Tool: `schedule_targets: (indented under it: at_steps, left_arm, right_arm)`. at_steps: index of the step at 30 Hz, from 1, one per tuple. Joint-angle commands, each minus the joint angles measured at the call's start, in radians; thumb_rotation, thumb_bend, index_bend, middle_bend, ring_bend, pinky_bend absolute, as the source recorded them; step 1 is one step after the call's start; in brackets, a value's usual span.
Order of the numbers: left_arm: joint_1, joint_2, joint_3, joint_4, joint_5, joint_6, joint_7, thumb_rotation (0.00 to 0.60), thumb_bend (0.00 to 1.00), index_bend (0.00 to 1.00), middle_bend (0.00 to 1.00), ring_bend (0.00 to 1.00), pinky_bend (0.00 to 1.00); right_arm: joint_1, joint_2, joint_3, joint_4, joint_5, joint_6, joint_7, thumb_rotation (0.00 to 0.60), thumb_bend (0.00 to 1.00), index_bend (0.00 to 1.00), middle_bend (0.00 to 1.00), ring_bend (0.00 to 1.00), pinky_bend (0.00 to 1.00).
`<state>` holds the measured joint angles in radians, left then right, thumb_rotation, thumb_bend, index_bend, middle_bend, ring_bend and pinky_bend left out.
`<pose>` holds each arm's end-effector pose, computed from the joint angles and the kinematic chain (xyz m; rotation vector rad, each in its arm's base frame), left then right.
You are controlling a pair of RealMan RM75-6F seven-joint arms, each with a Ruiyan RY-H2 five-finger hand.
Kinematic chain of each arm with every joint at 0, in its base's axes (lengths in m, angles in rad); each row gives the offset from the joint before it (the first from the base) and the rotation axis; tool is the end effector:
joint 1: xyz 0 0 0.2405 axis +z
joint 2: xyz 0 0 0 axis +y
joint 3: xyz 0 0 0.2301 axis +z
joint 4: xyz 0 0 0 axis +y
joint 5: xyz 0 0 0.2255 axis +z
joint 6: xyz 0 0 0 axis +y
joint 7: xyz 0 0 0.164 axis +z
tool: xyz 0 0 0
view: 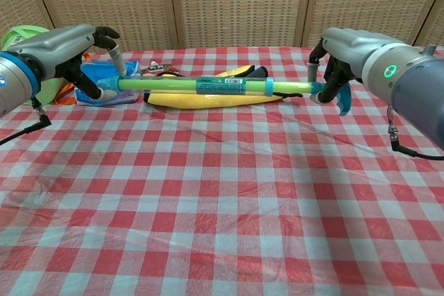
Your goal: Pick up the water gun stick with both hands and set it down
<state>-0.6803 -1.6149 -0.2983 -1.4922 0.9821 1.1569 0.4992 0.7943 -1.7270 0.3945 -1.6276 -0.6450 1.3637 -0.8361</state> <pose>-0.1254 0.3624 -0.0089 -1.5497 -0.9488 -0.9645 -0.0785 -0.3530 -0.0189 1.4271 -1.0375 0.8167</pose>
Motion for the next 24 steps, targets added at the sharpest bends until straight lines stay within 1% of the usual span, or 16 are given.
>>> schedule_targets:
  at_steps: [1,7,12,21,24]
  left_arm:
    - [-0.008,-0.006,-0.002,0.008,-0.011,-0.005,0.006,0.600,0.29,0.43,0.00,0.00,0.00]
    - [-0.023,-0.007,-0.001,0.014,-0.026,-0.017,0.015,0.600,0.29,0.39,0.00,0.00,0.00]
    - [-0.032,-0.011,-0.003,0.022,-0.033,-0.015,0.019,0.600,0.29,0.38,0.00,0.00,0.00]
    - [-0.040,-0.025,0.009,0.037,-0.046,-0.020,0.019,0.600,0.29,0.42,0.00,0.00,0.00]
    - [-0.041,-0.029,0.009,0.039,-0.042,-0.015,0.011,0.600,0.32,0.44,0.00,0.00,0.00]
  right_arm:
    - [0.000,0.004,-0.003,-0.001,0.001,-0.001,0.002,0.600,0.59,0.81,1.00,1.00,0.88]
    - [-0.001,0.007,-0.009,-0.001,0.001,0.002,0.008,0.600,0.59,0.81,1.00,1.00,0.88]
    - [-0.002,0.008,-0.010,-0.006,0.001,0.002,0.015,0.600,0.59,0.81,1.00,1.00,0.88]
    - [-0.001,0.012,-0.017,-0.017,-0.004,0.010,0.019,0.600,0.59,0.81,1.00,1.00,0.88]
    - [-0.002,0.014,-0.019,-0.019,-0.004,0.012,0.019,0.600,0.59,0.81,1.00,1.00,0.88]
